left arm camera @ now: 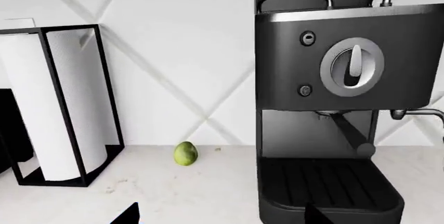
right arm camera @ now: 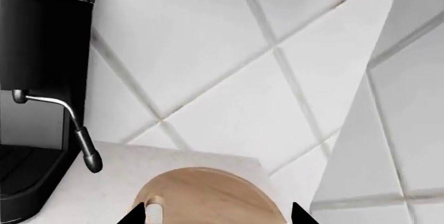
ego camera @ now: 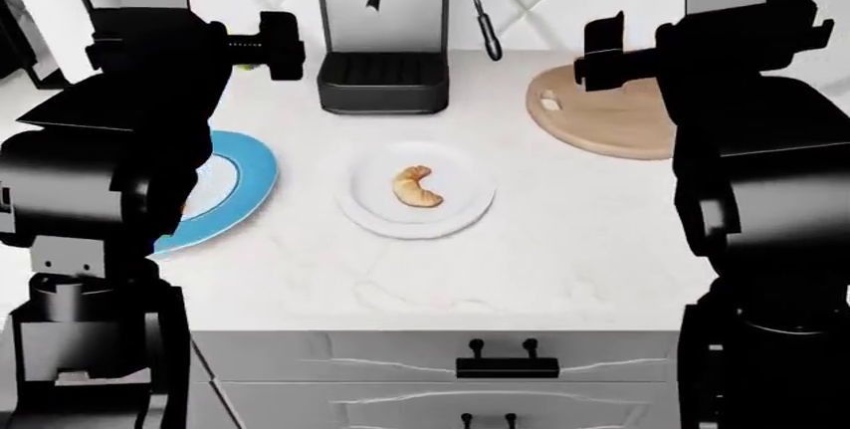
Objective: From the different types of pastries on the counter, select a croissant and place it on the cutting board. Then retrieve a jar of jam from the cabinet and place it alongside the croissant on the cutting board.
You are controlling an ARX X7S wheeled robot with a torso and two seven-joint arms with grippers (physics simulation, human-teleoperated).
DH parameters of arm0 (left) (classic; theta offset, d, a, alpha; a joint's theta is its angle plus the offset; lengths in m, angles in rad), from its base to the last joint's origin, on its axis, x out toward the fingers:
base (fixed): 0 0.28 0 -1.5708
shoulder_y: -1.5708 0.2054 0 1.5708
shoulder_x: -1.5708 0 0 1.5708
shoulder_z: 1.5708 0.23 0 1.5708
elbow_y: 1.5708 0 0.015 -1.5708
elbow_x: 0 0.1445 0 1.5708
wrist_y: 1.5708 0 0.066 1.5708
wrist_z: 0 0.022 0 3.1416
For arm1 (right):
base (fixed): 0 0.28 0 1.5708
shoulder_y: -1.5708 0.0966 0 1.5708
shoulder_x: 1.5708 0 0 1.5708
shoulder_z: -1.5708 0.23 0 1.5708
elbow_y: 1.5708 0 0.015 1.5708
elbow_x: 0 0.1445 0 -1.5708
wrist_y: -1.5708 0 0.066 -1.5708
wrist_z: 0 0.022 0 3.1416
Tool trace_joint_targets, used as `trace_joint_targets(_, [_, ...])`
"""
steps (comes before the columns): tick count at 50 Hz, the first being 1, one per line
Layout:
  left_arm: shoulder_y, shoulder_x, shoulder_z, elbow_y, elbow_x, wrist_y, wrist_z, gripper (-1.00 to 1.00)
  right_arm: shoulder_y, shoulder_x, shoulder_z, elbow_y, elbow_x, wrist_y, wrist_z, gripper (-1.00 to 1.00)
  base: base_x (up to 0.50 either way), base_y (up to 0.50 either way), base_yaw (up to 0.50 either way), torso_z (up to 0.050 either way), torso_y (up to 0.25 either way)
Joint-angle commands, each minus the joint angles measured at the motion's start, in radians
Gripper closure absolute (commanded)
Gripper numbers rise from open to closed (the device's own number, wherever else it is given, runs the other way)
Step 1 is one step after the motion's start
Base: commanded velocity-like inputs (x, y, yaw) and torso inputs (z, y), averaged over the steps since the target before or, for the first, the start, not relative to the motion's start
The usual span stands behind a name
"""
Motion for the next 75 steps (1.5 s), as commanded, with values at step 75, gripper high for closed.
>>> trace_joint_targets(75, [-0.017,-0.029,-0.323,0.486,-0.341,-0.315,0.011,-1.0,-0.068,0.19,-0.515,-0.304,2.212,0.12,1.337,-1.0,0.21,0.0,0.0,0.0,0.001])
